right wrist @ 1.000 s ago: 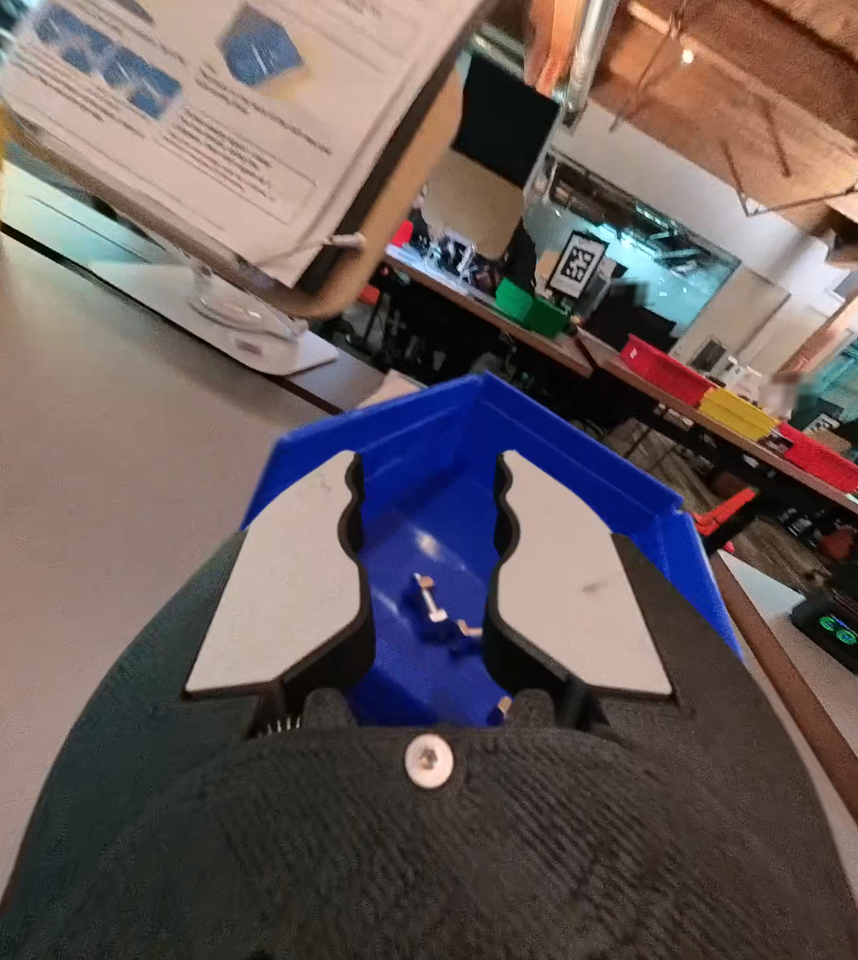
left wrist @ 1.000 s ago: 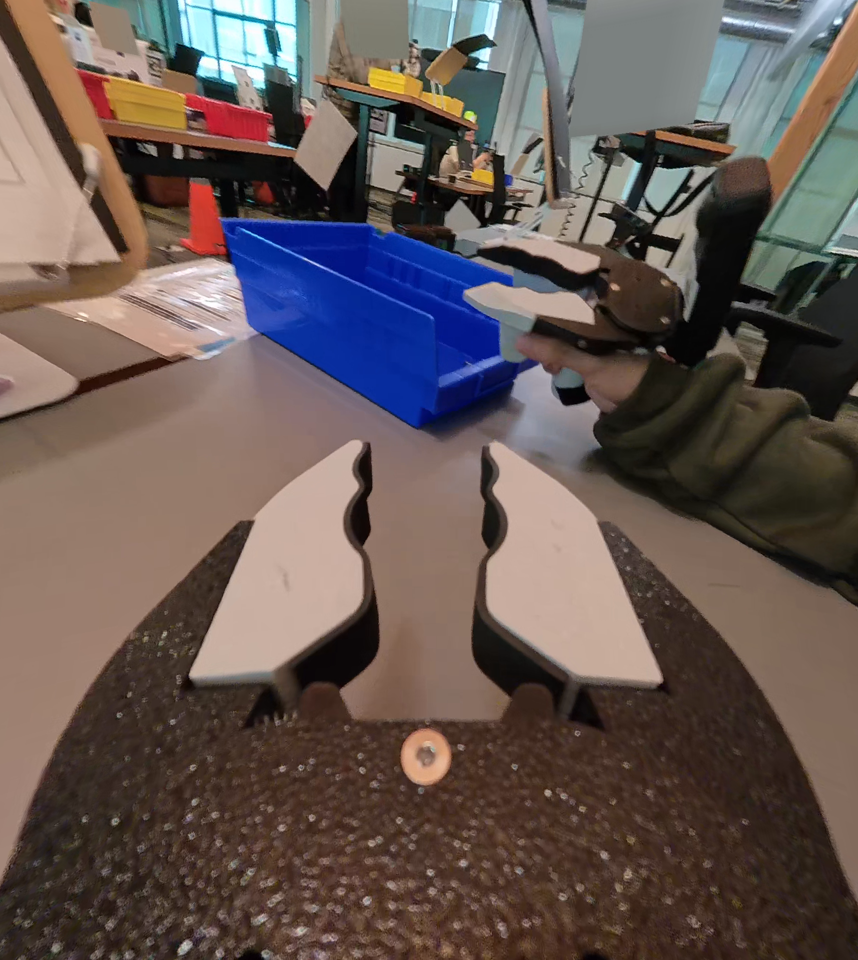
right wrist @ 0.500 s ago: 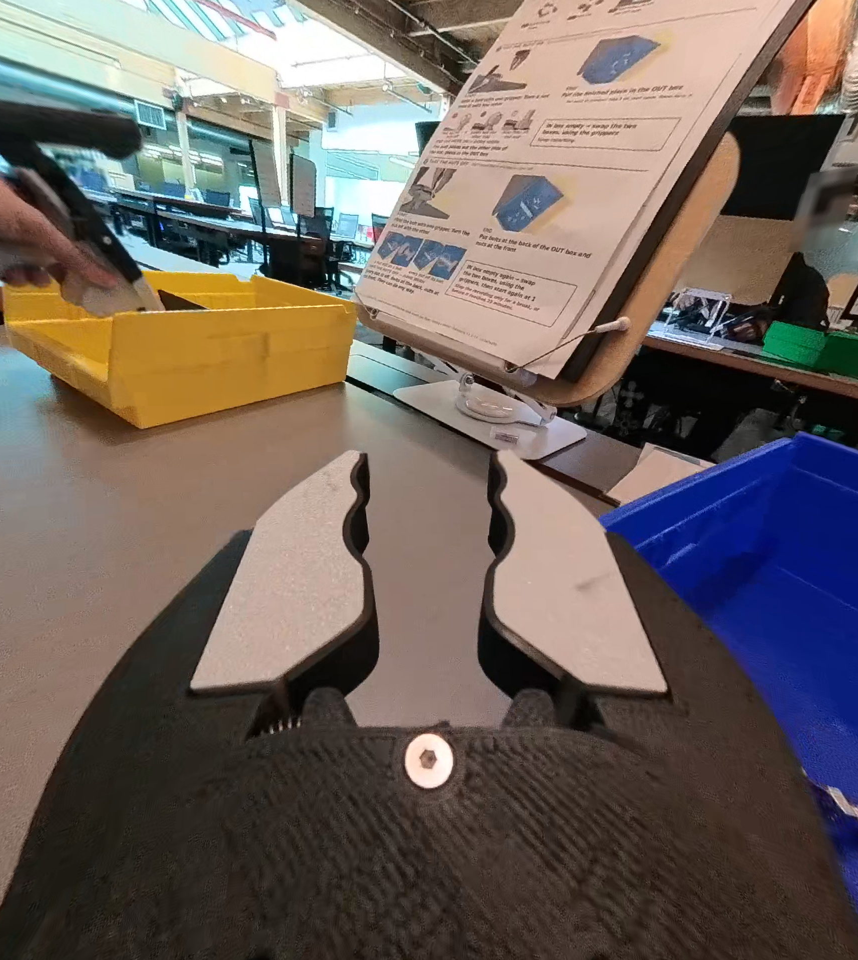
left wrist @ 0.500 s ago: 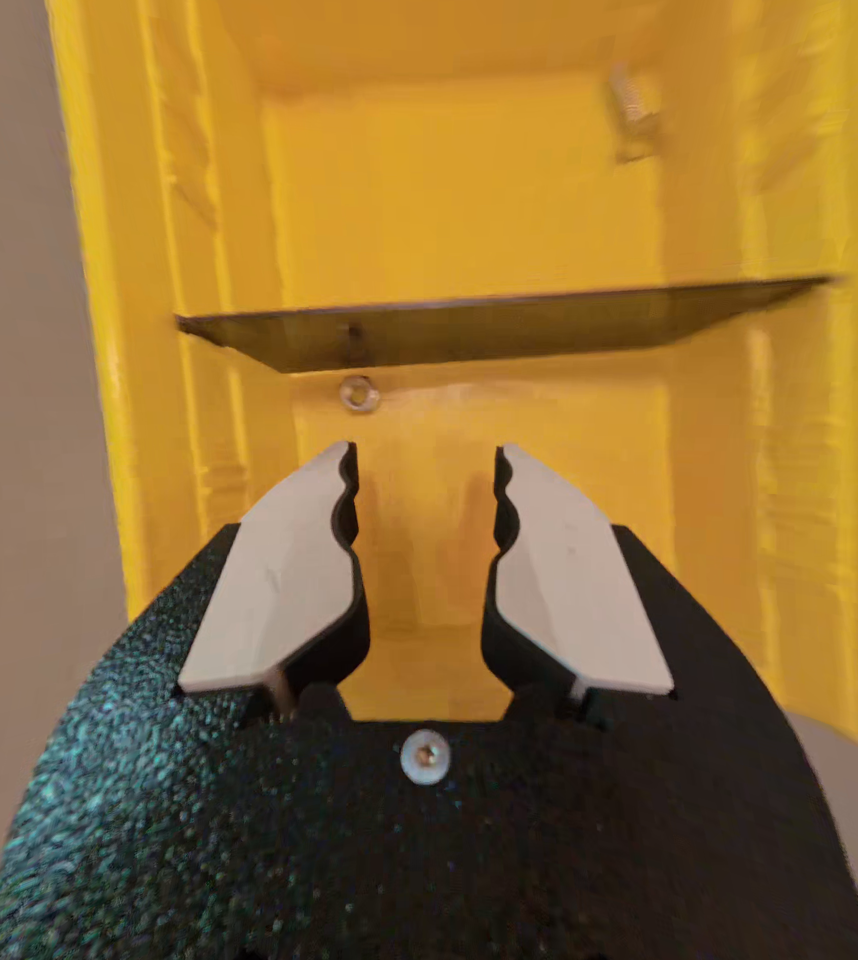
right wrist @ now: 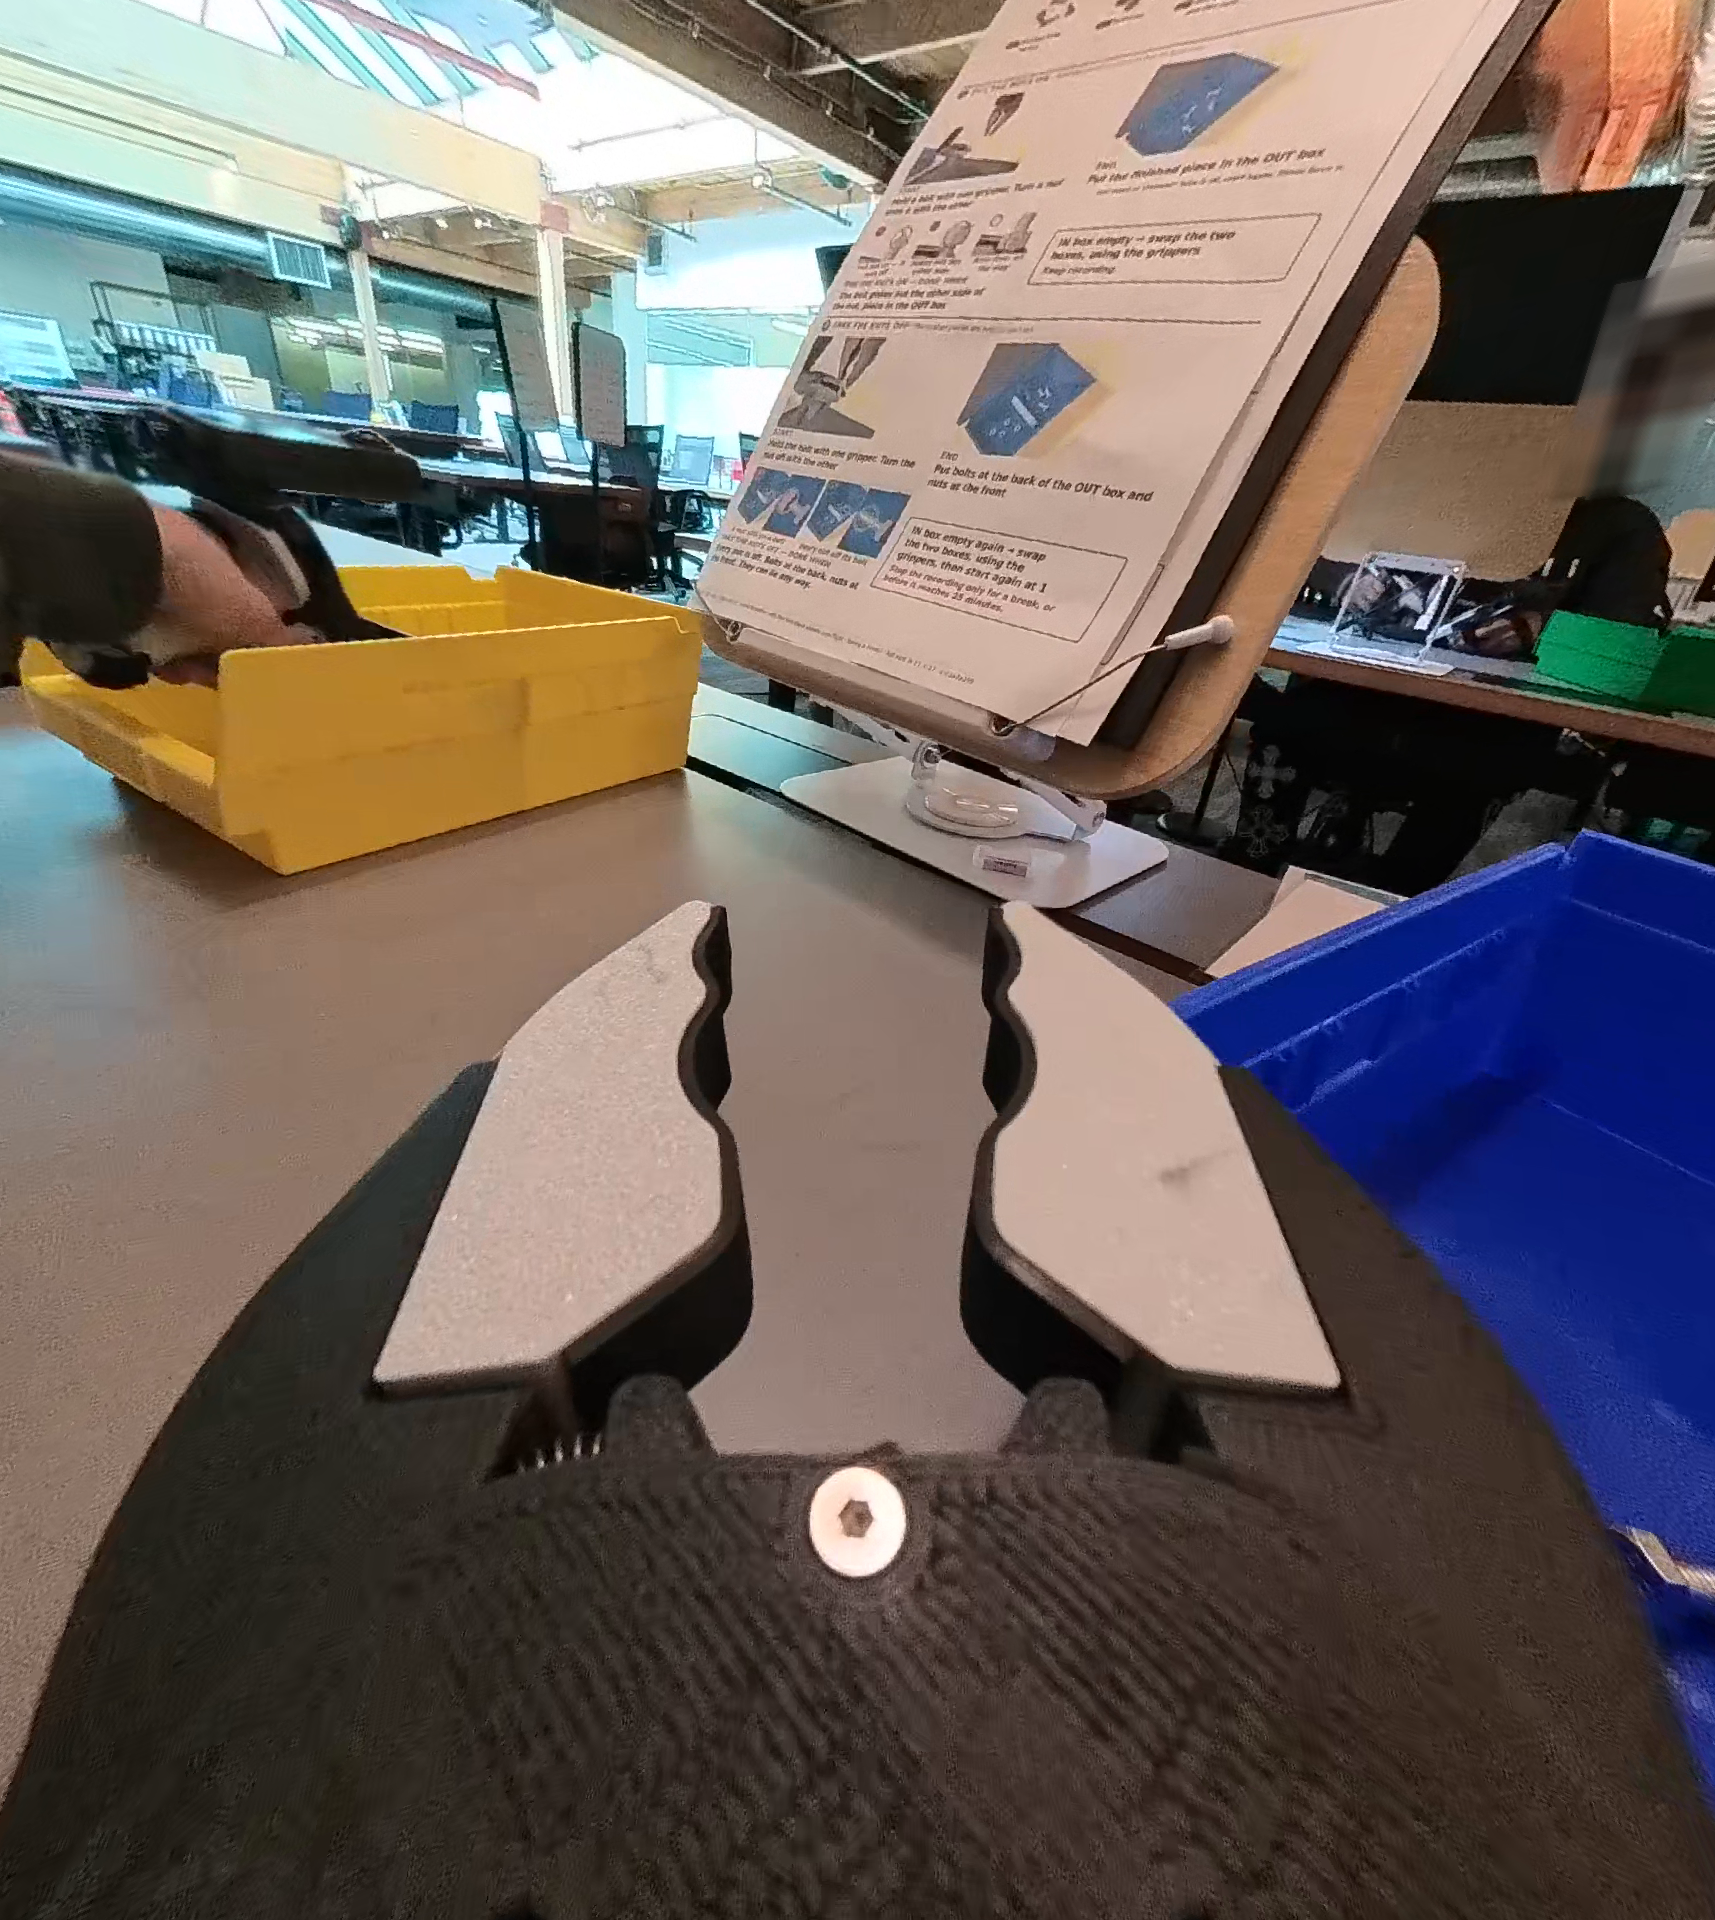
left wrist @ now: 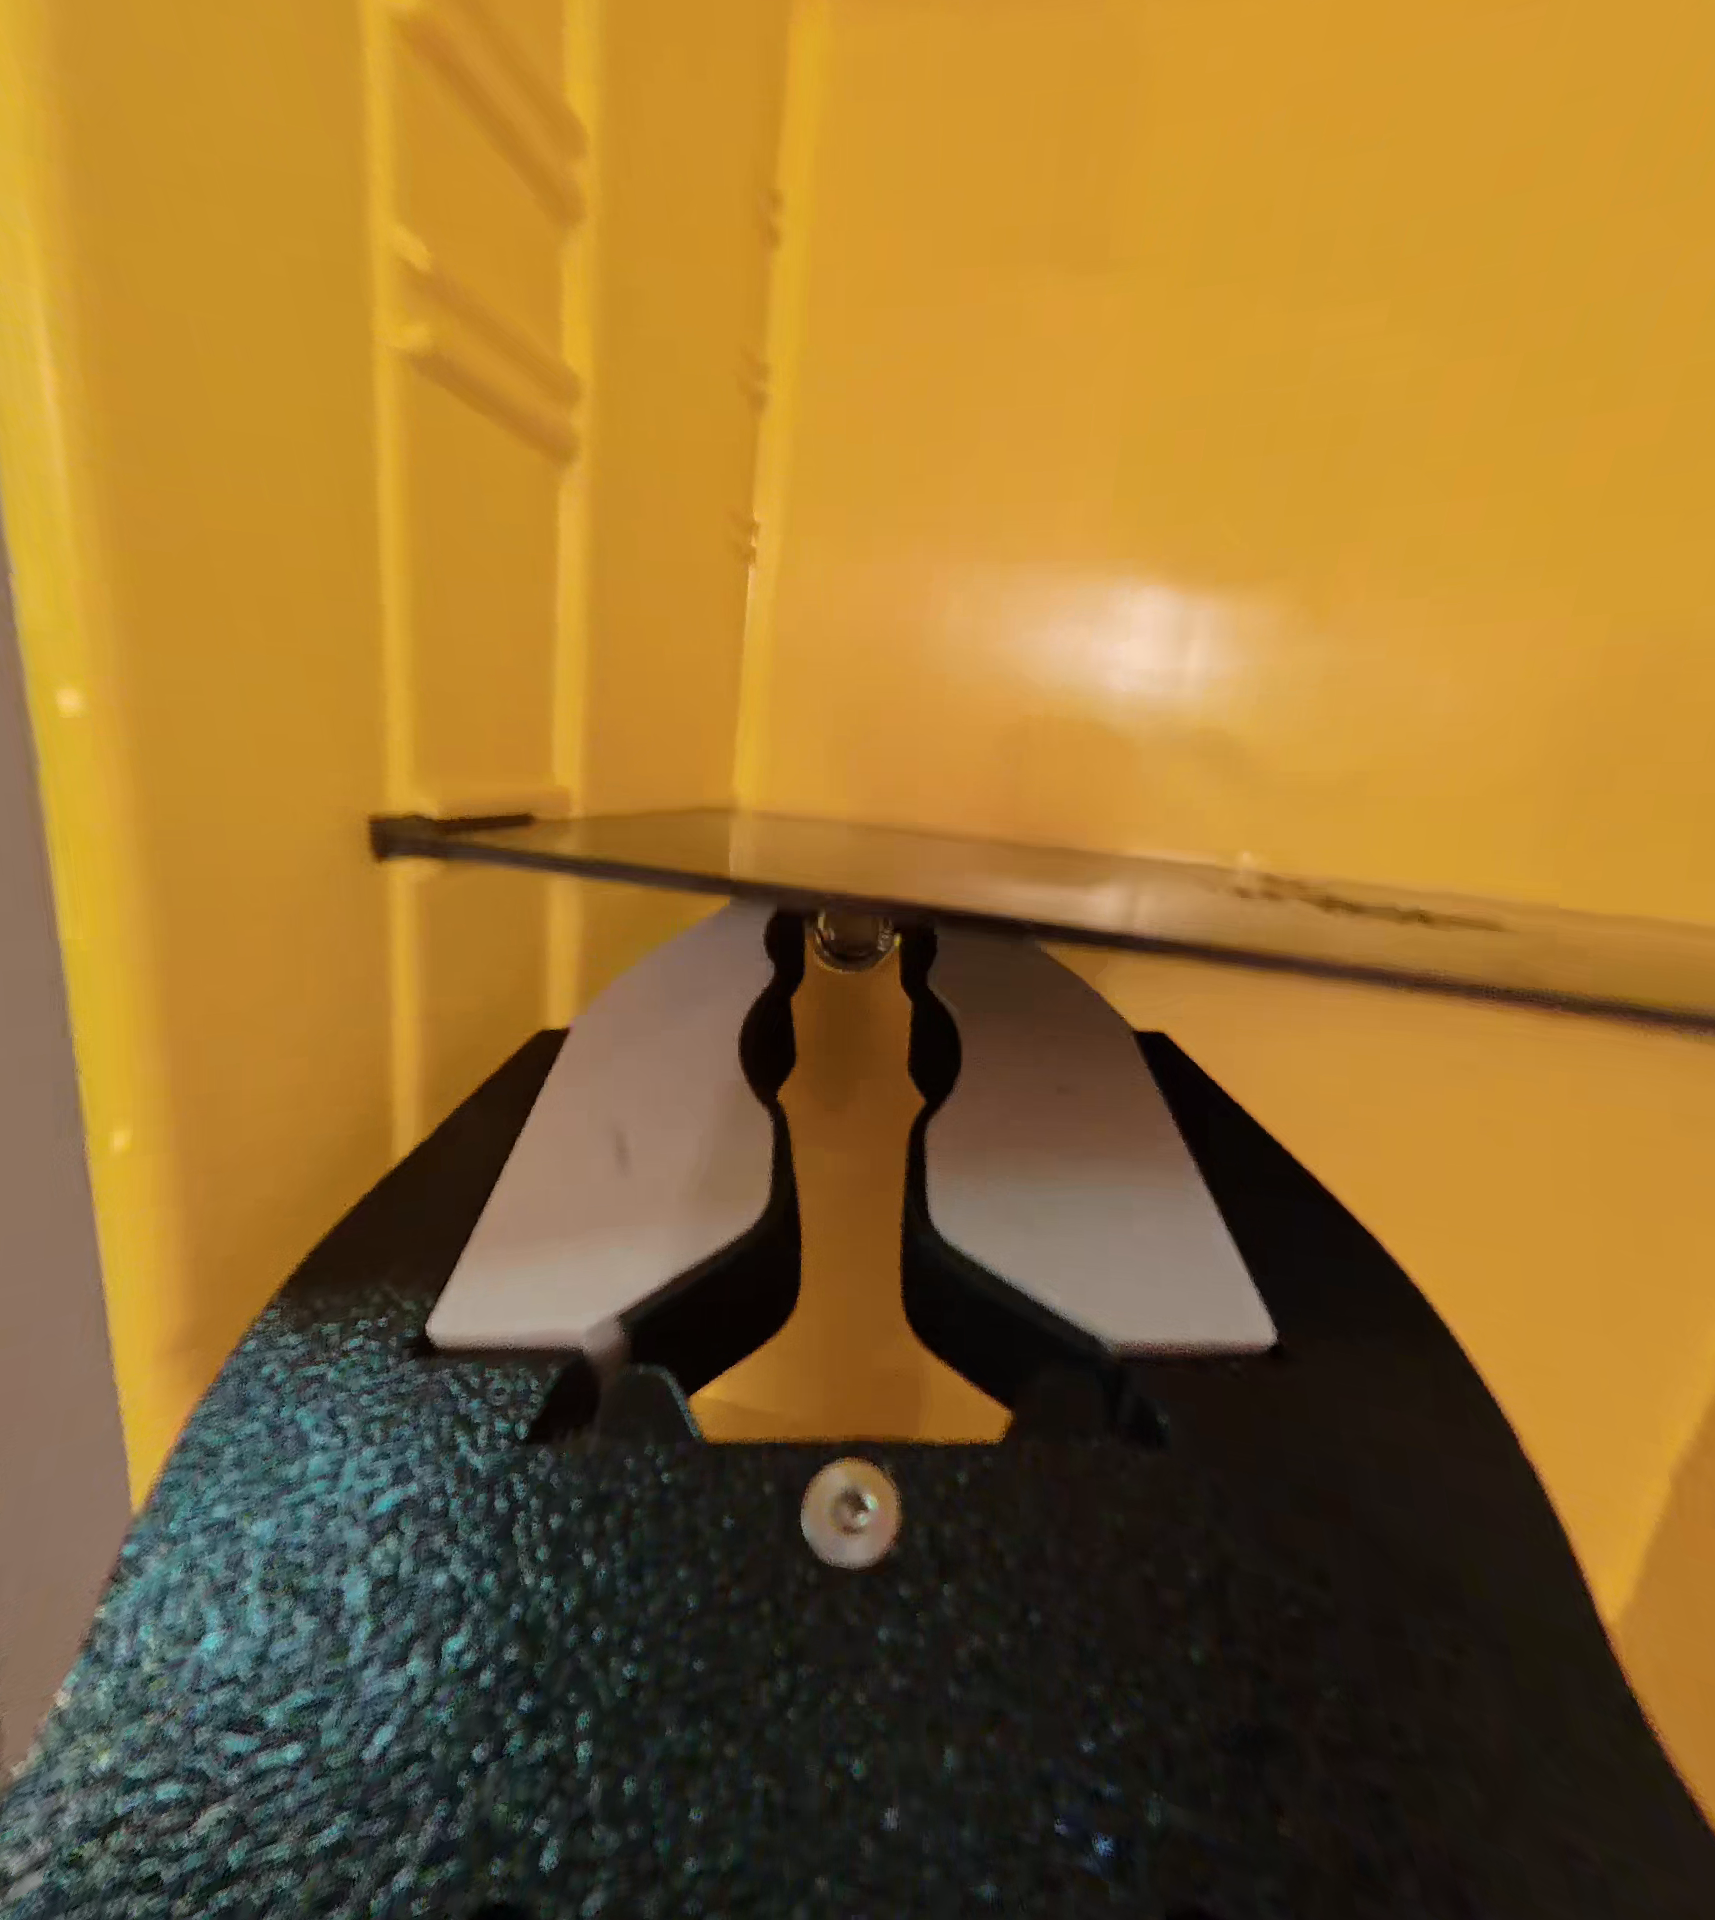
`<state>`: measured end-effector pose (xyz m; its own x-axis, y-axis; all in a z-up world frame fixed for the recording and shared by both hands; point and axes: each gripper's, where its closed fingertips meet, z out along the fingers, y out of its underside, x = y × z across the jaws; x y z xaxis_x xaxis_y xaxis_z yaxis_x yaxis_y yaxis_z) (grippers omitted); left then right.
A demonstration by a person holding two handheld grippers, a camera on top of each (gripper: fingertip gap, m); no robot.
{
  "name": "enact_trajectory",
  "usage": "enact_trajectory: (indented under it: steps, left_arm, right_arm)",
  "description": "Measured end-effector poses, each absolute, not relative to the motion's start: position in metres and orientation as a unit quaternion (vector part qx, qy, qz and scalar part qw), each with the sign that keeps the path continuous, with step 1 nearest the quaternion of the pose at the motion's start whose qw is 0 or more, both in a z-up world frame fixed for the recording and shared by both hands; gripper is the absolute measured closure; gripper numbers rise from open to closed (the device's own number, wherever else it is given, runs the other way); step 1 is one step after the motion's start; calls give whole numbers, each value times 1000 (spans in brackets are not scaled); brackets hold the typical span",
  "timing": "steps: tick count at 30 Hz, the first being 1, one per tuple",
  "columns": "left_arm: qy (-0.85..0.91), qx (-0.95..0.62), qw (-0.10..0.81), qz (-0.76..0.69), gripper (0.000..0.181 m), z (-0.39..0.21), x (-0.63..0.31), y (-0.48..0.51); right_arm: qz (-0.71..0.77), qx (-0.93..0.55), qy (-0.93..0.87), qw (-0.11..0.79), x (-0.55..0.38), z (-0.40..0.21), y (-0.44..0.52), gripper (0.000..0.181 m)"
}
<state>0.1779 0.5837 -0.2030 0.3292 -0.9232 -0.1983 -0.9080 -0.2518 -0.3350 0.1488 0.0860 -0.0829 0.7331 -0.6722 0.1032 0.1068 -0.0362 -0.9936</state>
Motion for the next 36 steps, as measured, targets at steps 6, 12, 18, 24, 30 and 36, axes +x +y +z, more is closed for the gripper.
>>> enact_trajectory:
  steps: [6, 12, 18, 24, 30, 36]
  left_arm:
    - [640, -735, 188, -118, 165, -186, 171, 550]
    - [717, -533, 233, -383, 165, -84, 155, 453]
    - [789, -187, 280, -514, 165, -37, 86, 301]
    - [769, -6, 272, -578, 166, -33, 33, 210]
    - [774, 40, 281, -565, 167, -42, 24, 184]
    - [782, 45, 282, -554, 167, -54, 24, 173]
  right_arm:
    - [-282, -661, 210, 663, 141, -81, 90, 135]
    - [-165, -676, 206, 688, 118, -85, 122, 135]
    - [123, -628, 216, 738, 61, -76, 179, 126]
    - [341, -548, 210, 734, 24, -64, 198, 137]
    - [443, -484, 211, 725, 18, -53, 192, 139]
    - [495, -451, 198, 716, 11, -45, 189, 150]
